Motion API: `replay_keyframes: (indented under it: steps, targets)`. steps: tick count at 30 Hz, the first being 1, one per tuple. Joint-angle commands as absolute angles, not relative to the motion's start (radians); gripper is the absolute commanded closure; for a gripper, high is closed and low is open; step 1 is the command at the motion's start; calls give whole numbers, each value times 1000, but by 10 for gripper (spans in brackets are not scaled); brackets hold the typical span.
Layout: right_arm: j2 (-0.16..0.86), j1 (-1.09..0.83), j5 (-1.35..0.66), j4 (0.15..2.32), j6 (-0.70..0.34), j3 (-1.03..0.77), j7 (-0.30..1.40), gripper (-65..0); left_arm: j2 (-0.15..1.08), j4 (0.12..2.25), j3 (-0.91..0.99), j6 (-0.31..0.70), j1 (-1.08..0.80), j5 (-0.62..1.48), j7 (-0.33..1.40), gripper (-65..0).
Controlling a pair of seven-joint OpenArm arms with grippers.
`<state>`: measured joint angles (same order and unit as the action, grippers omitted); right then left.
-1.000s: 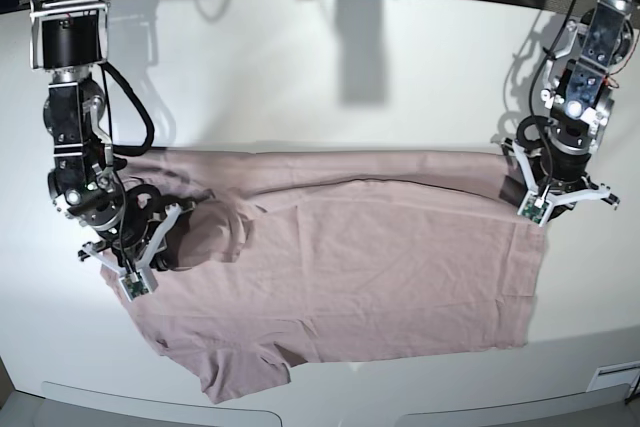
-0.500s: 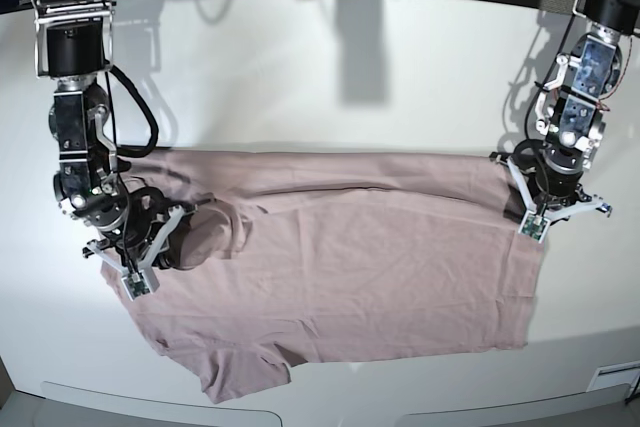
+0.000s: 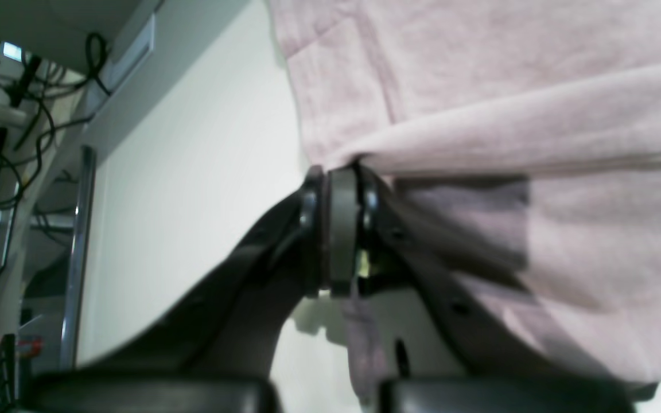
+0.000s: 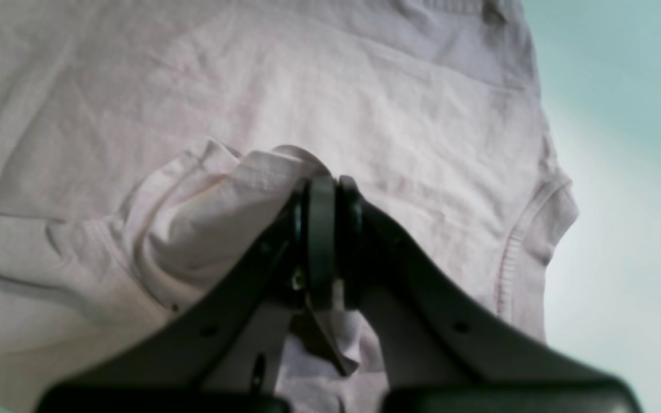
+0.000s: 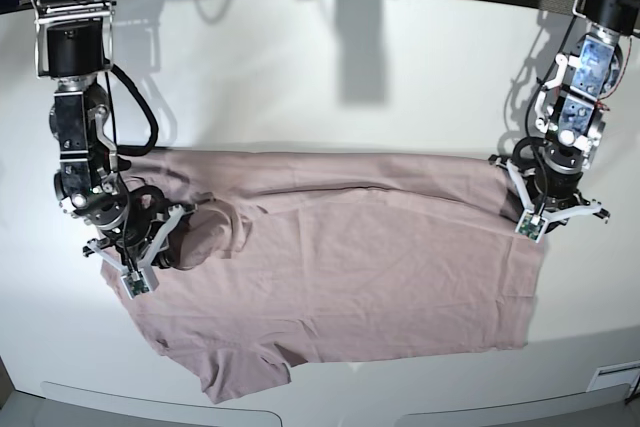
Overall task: Fold the T-shirt properly
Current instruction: 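Lower the hem onto the shirt and open both grippers, then regrasp the folded shirt edge with both grippers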
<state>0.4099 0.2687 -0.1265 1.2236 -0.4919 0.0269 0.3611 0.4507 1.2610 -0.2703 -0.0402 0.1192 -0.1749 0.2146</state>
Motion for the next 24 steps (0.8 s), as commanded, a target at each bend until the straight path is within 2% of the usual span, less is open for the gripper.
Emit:
replay_keyframes:
  steps: [1, 3, 4, 12, 18, 21, 24]
  targets:
    - [424, 299, -131, 1239, -492, 20, 341, 0, 465, 1263, -262, -49, 147, -181, 189, -91]
    - [424, 299, -131, 1239, -497, 20, 341, 0, 465, 1237, -263, -49, 168, -181, 189, -188]
    - [424, 299, -131, 1239, -500, 20, 341, 0, 465, 1225, -262, -49, 181, -181, 192, -208]
    - [424, 299, -131, 1239, -502, 20, 360, 0, 457, 1088, -263, -47, 303, -98, 194, -209]
    - [424, 299, -131, 1239, -502, 20, 366, 0, 446, 1057, -263, -47, 324, -100, 251, -209]
    - [424, 299, -131, 1239, -502, 20, 366, 0, 446, 1072, -263, -48, 324, -76, 366, -208]
    - [424, 299, -131, 1239, -502, 20, 362, 0, 447, 1150, -262, -48, 318, 32, 518, -208]
